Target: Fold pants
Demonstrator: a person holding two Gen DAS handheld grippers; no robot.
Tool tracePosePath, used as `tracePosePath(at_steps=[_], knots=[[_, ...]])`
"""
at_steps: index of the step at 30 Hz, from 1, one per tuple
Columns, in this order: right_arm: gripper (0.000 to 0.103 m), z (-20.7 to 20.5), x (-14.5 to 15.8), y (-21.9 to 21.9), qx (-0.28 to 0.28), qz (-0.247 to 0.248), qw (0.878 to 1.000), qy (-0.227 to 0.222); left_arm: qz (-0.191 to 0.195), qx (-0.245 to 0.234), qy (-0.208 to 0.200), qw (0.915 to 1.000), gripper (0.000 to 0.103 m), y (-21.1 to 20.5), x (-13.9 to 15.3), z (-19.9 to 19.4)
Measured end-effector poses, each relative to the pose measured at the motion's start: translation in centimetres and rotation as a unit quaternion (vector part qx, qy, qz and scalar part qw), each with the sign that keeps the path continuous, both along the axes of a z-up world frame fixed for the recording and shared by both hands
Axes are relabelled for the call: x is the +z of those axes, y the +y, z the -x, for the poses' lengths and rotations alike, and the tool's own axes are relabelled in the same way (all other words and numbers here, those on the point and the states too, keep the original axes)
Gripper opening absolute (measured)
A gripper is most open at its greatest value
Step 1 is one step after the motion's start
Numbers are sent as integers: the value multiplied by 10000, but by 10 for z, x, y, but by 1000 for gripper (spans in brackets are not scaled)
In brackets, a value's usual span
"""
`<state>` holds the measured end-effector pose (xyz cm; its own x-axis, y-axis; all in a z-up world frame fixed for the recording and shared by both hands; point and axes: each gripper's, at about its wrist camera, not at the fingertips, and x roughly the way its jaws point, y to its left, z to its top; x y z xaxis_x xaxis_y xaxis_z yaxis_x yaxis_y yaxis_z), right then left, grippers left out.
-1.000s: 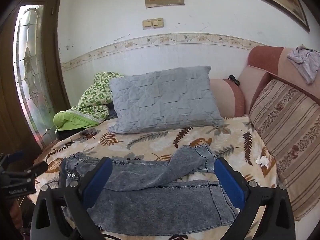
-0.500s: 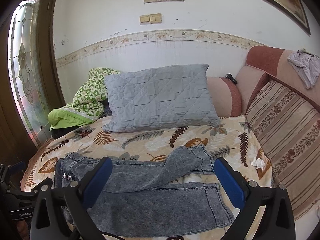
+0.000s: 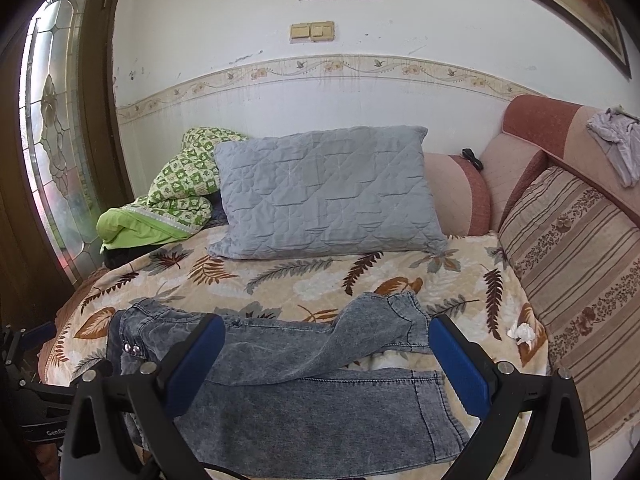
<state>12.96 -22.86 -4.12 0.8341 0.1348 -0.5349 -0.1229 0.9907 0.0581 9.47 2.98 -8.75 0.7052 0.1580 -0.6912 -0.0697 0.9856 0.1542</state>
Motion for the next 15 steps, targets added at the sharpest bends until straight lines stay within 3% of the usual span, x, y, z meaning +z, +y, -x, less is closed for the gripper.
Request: tracePosePath(at_steps=[6, 11, 15], knots=[[103, -16, -34, -26, -228, 123, 9986, 454, -7, 745, 367, 9965, 103, 61, -27, -24], [103, -36, -69, -61, -605, 165, 9924, 1061, -102, 1662, 719, 9834, 103, 131, -58, -38], [103, -54, -92, -82, -834, 3, 9864, 1415, 60, 1974, 931, 9759, 103, 170, -79, -52]])
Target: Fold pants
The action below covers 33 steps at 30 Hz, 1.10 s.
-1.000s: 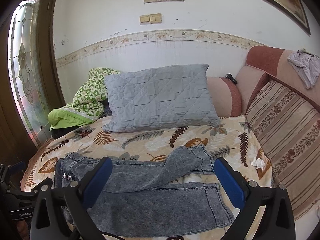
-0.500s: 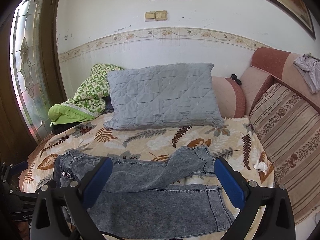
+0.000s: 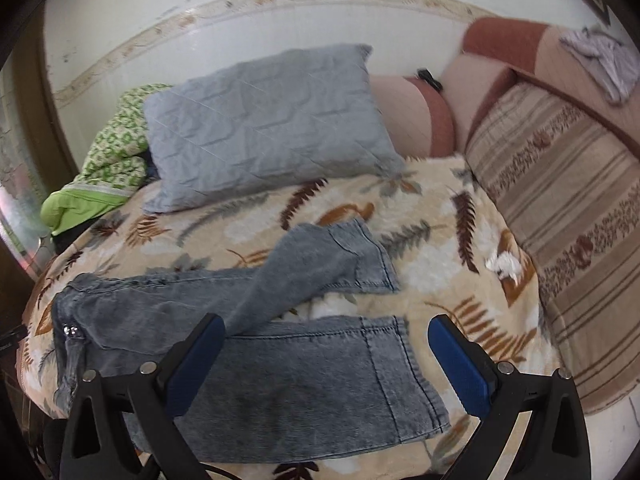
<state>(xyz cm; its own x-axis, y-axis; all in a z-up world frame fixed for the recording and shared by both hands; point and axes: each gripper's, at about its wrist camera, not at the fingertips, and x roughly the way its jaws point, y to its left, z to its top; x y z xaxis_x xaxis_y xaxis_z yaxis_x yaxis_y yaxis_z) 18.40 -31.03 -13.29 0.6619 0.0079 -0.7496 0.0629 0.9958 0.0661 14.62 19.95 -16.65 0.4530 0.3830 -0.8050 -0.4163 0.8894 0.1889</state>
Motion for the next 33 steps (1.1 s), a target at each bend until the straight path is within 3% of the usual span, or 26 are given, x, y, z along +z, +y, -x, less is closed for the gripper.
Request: tracePosePath(at_steps=[5, 10, 15, 18, 21, 25, 28, 30, 32, 33], knots=[[103, -37, -27, -13, -51, -108, 9997, 213, 306, 39, 412, 9987, 103, 31, -27, -44], [103, -83, -51, -35, -109, -180, 9990, 392, 423, -295, 482, 9975, 103, 43, -30, -95], [103, -141, -70, -72, -387, -632, 9959, 511, 1056, -622, 694, 9900, 101, 47, -41, -153], [103, -175, -82, -86, -524, -956, 9924, 565, 1249, -662, 1009, 9848, 84, 40, -58, -182], [103, -207, -92, -91, -475, -1218, 9896, 595, 1635, -796, 1374, 9737, 70, 31, -80, -207], [103, -250, -113, -85, -400, -1255, 9877, 841, 1988, -850, 1768, 9602, 43, 16, -111, -224], [102, -281, -135, -74, -372, -950, 9888, 1089, 1845, -937, 1775, 9621, 38, 3, -121, -228], [102, -297, -161, -68, -367, -791, 9837, 1571, 1882, -1014, 1723, 9616, 25, -2, -120, -229], [78, -302, -182, -66, -304, -850, 9771, 1925, 1904, -1013, 1676, 9620, 17, -5, -117, -228], [66, -299, -179, -65, -303, -695, 9810, 1784, 1874, -1016, 1623, 9634, 7, -5, -113, -227]])
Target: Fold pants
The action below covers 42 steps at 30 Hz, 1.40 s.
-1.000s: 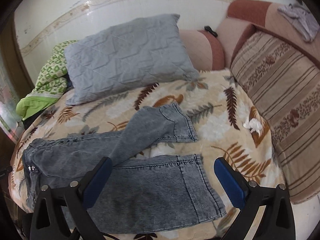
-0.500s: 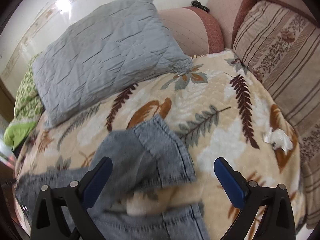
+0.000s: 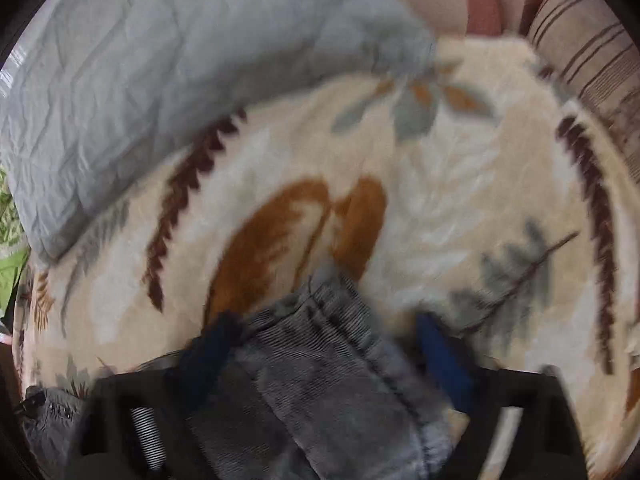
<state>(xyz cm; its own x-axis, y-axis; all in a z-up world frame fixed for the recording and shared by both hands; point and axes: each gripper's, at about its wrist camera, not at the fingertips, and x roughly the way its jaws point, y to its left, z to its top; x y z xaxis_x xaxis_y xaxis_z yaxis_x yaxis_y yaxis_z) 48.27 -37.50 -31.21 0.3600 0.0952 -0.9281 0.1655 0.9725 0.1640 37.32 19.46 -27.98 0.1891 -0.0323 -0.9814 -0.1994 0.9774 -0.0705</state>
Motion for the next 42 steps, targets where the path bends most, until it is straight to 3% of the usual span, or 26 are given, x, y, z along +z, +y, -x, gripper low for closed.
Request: tracePosePath(at_steps=[2, 3, 6, 8, 13, 15, 17, 18, 21, 24, 27, 28, 30, 33, 39, 42], knots=[[25, 10, 13, 1, 135, -254, 9994, -190, -19, -5, -230, 9997, 2, 0, 13, 5], [19, 16, 21, 0, 67, -259, 9992, -285, -1, -35, -378, 9993, 2, -2, 21, 9], [13, 33, 43, -4, 108, -314, 9977, -597, 75, -193, -895, 9958, 2, -8, 57, 27], [12, 63, 82, -13, 112, -353, 9936, -1070, 186, -259, -1204, 9922, 2, -7, 85, 42], [12, 128, 143, -33, -173, -839, 9737, -2110, 415, -203, -2066, 9773, 3, 7, 150, 91], [12, 153, 152, -39, -113, -969, 9634, -2497, 371, -107, -2519, 9670, 3, 19, 164, 123], [12, 175, 145, -40, -61, -1105, 9604, -2557, 229, -74, -2812, 9593, 3, 29, 160, 153], [13, 185, 136, -39, -39, -1231, 9619, -2439, 227, -84, -2817, 9592, 3, 31, 151, 168], [13, 209, 103, -28, 248, -1101, 9764, -1841, 139, -66, -2242, 9744, 3, 33, 107, 204], [16, 245, 85, -26, 498, -1188, 9815, -1418, 176, 122, -1742, 9845, 3, 42, 69, 240], [19, 266, 75, -34, 578, -1381, 9834, -1030, 323, 255, -1497, 9879, 4, 51, 53, 266], [22, 288, 68, -42, 697, -1381, 9859, -641, 277, 253, -1455, 9886, 4, 51, 51, 271], [32, 308, 63, -50, 803, -1298, 9876, -353, 187, 203, -1426, 9894, 4, 47, 50, 276], [67, 338, 68, -65, 768, -919, 9922, -338, -55, 107, -1384, 9903, 4, 39, 51, 275], [69, 346, 92, -81, 355, -989, 9897, -976, -59, 221, -1311, 9911, 4, 42, 48, 276], [69, 317, 83, -60, 463, -715, 9928, -846, 34, 324, -1290, 9911, 5, 45, 48, 280]])
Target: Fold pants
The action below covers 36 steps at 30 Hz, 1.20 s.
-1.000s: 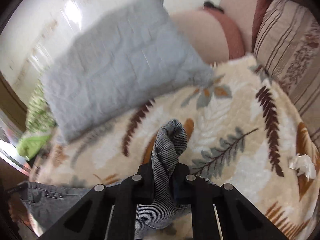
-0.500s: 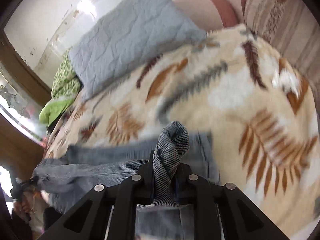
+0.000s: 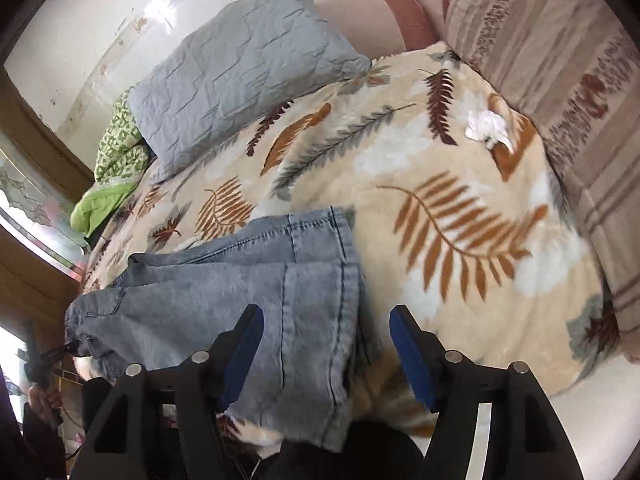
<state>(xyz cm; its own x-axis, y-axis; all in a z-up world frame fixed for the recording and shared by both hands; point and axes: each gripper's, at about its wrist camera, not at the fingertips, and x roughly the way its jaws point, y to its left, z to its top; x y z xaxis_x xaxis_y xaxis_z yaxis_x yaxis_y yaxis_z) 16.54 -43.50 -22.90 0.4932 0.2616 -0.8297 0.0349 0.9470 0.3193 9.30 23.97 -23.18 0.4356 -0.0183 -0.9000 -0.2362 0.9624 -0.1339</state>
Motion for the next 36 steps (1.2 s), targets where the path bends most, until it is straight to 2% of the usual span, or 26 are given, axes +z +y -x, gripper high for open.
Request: tracePosePath(at_steps=[5, 6, 7, 8, 9, 10, 16, 20, 23, 27, 29, 32, 35, 36], knots=[[69, -48, -45, 24, 53, 611, 9957, 697, 59, 102, 80, 9999, 5, 2, -5, 8], [66, -51, -51, 27, 64, 670, 9950, 741, 66, 112, 87, 9999, 5, 2, -5, 9], [55, -53, -53, 31, 86, 672, 9950, 736, 93, 117, 80, 9999, 5, 3, -5, 10], [52, -52, -48, 34, 90, 796, 9947, 648, 109, 121, 71, 9998, 5, 4, -4, 10], [41, -49, -42, 37, 169, 886, 9946, 519, 110, 130, 69, 9998, 5, 5, -5, 10], [23, -46, -34, 40, 291, 871, 9951, 375, 127, 133, 71, 9998, 5, 6, -5, 10], [10, -44, 21, 42, 284, 985, 9933, -526, 111, 156, 109, 9998, 5, 6, -9, 8], [9, -63, 31, 48, 286, 941, 9935, -574, -81, 99, 130, 9998, 7, 6, -9, 16], [9, -71, 23, 51, 390, 709, 9959, -394, -50, 135, 167, 9998, 8, 14, -12, 25], [10, -64, 7, 23, 190, -191, 9995, 135, -79, 345, 369, 9987, 10, 27, -15, 37], [11, -54, 1, 4, 38, -581, 9980, 230, -389, 542, 402, 9970, 10, 37, -9, 46], [11, -40, -6, -17, -104, -844, 9958, 337, -461, 779, 150, 9958, 10, 48, 14, 56], [12, -33, -13, -27, -207, -950, 9944, 411, -433, 504, -242, 9975, 14, 35, 39, 51], [13, -33, -16, -28, -214, -1027, 9935, 446, -446, 336, -294, 9980, 25, 27, 42, 45]])
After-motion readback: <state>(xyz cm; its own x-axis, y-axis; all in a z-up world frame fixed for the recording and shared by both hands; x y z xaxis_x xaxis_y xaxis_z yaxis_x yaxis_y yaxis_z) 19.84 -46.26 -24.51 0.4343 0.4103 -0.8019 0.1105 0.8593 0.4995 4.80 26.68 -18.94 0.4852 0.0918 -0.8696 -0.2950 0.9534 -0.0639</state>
